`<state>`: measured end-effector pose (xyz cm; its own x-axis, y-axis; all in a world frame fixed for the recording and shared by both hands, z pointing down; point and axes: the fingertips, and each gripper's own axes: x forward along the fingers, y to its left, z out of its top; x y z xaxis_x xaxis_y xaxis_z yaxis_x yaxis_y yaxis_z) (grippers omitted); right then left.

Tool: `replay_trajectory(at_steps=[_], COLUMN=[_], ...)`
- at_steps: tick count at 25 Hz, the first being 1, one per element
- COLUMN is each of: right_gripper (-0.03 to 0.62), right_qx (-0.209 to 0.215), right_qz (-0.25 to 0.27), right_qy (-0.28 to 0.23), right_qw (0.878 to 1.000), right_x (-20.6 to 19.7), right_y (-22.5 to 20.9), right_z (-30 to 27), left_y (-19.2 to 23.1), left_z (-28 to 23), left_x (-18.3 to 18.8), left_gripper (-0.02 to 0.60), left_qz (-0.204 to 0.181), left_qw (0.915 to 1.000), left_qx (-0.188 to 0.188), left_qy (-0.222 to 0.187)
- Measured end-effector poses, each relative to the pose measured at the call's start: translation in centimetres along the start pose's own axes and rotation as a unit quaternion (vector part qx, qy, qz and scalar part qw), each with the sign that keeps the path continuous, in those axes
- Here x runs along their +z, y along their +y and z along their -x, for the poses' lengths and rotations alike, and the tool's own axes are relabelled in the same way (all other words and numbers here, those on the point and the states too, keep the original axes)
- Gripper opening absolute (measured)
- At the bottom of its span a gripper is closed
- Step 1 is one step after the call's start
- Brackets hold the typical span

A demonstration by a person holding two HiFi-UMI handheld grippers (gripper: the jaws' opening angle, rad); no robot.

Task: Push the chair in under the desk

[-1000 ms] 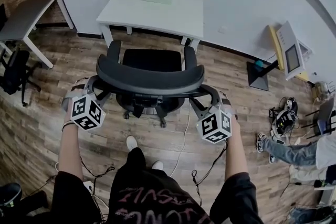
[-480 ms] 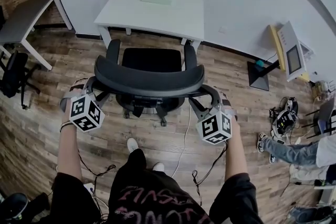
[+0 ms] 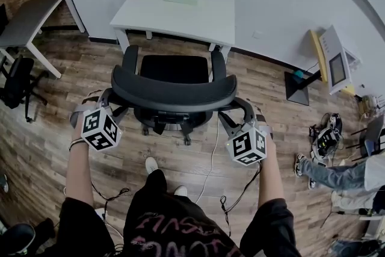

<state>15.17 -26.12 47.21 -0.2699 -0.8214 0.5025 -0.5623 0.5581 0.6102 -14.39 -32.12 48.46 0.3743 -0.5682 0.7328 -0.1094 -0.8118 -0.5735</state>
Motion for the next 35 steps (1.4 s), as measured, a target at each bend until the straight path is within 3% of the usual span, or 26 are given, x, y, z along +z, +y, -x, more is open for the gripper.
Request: replay_trajectory(at_steps=[26,35], right_gripper=[0.247,0.252], right_qx=[0.009,-0.004], right_qz=[0.0,-0.001], right_qy=[-0.019,-0.027], right_qw=[1.0,1.0], right_x=[-1.1,-0.5], right_y=[-1.9,-2.9], right_z=[-0.9,-2.5], left_y=[-0.3,1.9], left_z=[-0.3,-1.6], left_x=[1.6,1.0], left_gripper=[0.212,0.221], left_qz=[0.017,0.022], left_qw=[0.9995,0.999], left_qx=[0.024,0.039], left_qy=[0.007,0.005])
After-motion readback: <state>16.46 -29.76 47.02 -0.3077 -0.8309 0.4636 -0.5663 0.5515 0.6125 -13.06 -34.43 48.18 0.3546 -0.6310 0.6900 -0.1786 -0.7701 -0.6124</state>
